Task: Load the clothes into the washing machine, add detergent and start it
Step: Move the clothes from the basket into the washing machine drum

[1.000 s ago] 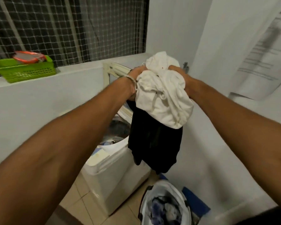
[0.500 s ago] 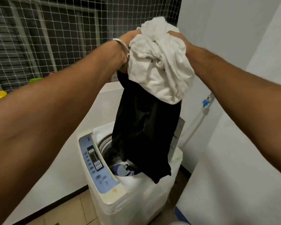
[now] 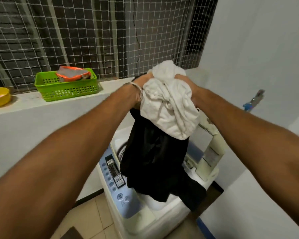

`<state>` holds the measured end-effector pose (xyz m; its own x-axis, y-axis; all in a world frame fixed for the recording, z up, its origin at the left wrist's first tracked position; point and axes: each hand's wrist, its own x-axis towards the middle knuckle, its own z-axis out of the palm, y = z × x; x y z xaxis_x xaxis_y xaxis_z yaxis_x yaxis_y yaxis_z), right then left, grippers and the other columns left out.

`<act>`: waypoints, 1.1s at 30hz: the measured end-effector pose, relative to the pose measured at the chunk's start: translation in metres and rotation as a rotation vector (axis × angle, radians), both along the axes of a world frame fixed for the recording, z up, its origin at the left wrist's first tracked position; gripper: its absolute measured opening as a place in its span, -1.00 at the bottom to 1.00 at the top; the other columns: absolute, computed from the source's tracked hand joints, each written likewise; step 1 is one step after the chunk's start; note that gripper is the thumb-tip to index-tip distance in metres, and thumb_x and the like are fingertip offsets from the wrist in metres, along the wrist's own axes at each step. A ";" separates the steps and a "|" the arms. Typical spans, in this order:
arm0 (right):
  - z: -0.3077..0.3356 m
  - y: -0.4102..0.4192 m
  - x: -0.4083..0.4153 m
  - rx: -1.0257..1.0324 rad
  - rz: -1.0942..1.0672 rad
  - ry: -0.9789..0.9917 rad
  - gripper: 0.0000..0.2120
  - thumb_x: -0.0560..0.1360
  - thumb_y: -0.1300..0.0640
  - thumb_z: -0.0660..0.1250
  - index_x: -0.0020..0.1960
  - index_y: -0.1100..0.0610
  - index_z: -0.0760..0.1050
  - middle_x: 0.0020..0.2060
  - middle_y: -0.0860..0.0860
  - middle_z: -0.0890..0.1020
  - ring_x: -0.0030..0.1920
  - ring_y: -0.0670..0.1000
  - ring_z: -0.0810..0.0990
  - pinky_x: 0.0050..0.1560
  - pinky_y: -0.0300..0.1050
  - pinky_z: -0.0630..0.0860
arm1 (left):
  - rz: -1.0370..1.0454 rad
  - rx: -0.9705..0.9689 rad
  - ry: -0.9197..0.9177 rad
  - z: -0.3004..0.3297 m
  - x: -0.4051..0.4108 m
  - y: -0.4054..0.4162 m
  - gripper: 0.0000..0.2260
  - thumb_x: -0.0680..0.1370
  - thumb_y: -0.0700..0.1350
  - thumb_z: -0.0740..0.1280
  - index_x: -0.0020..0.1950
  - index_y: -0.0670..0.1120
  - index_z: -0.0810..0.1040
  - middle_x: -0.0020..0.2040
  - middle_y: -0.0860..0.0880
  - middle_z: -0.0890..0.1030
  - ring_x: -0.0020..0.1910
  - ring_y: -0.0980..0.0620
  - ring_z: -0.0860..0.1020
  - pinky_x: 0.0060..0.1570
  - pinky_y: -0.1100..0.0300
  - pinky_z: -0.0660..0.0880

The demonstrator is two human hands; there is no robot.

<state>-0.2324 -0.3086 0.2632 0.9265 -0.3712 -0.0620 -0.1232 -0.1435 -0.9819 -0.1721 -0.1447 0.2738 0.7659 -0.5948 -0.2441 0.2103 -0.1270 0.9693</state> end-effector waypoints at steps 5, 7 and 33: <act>-0.093 -0.015 0.010 0.354 -0.026 0.150 -0.65 0.40 -0.03 0.38 0.10 0.14 0.61 0.02 0.13 0.68 0.14 0.18 0.59 0.19 -0.01 0.48 | 0.021 0.121 0.028 -0.079 0.026 -0.016 -0.83 0.56 -0.07 0.25 -0.21 -0.07 0.52 -0.19 -0.09 0.57 -0.09 -0.08 0.57 -0.17 0.21 0.50; -0.122 -0.015 0.010 0.371 -0.061 0.174 -0.70 0.44 -0.02 0.36 0.09 0.13 0.61 -0.03 0.11 0.70 0.12 0.18 0.59 0.15 -0.01 0.50 | 0.030 0.128 0.043 -0.097 0.020 -0.014 -0.80 0.59 -0.09 0.23 -0.23 -0.05 0.48 -0.23 -0.07 0.53 -0.15 -0.07 0.55 -0.21 0.22 0.49; -0.261 -0.005 -0.041 -0.030 -0.094 0.705 -0.73 0.52 -0.04 0.33 0.13 0.09 0.55 -0.11 0.03 0.59 -0.17 0.02 0.52 -0.19 -0.09 0.46 | 0.003 0.435 0.238 -0.289 -0.006 -0.023 -0.64 0.54 -0.05 0.37 0.23 -0.26 0.53 0.13 -0.17 0.56 0.08 -0.11 0.52 -0.02 0.07 0.40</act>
<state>-0.2733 -0.3138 0.0020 0.6331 -0.4585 -0.6237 -0.7411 -0.1264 -0.6594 -0.1785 -0.1682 -0.0149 0.6602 -0.3970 -0.6375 0.4206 -0.5078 0.7518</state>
